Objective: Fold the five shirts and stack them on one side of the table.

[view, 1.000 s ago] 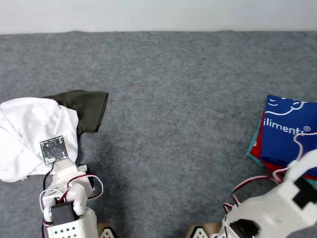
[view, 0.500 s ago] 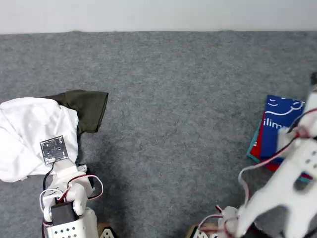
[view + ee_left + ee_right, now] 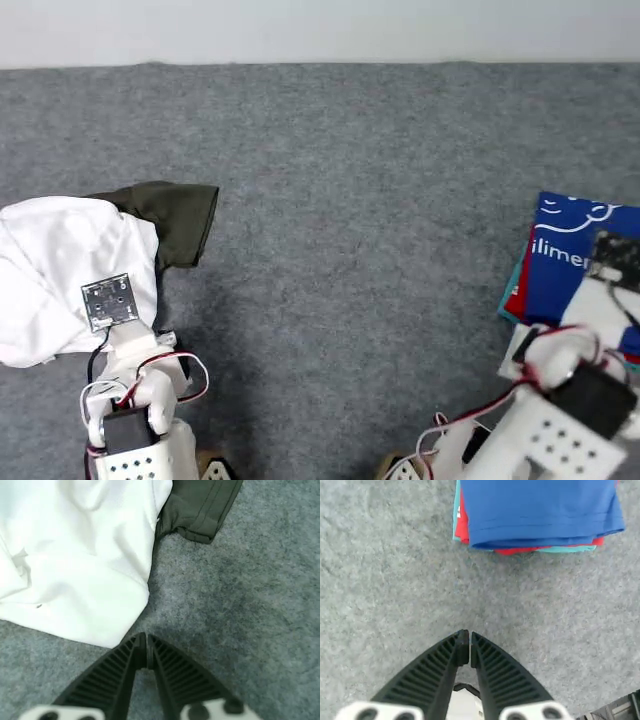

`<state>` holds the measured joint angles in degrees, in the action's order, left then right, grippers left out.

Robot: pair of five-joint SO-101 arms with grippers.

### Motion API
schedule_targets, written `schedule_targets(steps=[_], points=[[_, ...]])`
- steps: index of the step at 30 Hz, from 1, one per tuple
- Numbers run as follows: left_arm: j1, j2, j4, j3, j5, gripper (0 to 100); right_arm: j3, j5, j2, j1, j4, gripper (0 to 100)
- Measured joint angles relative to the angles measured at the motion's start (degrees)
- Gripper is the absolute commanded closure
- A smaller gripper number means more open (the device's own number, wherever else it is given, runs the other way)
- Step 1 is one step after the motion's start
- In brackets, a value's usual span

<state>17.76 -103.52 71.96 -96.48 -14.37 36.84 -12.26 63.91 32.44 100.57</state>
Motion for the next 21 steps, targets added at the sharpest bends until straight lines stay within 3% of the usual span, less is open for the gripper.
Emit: schedule_targets(steps=[5, 9, 13, 21], points=[[-1.93, 0.0, -6.07, 3.78, 0.7, 98, 3.34, -0.35, 7.03, 0.0, -1.49, 98.7], [-6.07, 0.0, -8.79, 9.23, 7.56, 98, 10.11, -0.35, 11.25, 0.0, -4.57, 98.8], [-7.82, 0.53, -9.05, 14.86, 9.41, 98, 14.95, -0.35, 17.58, -0.18, -6.24, 98.7], [-8.09, 23.82, -4.92, 30.86, 12.04, 98, 16.53, -0.7, 25.41, -8.18, -6.59, 98.7]])
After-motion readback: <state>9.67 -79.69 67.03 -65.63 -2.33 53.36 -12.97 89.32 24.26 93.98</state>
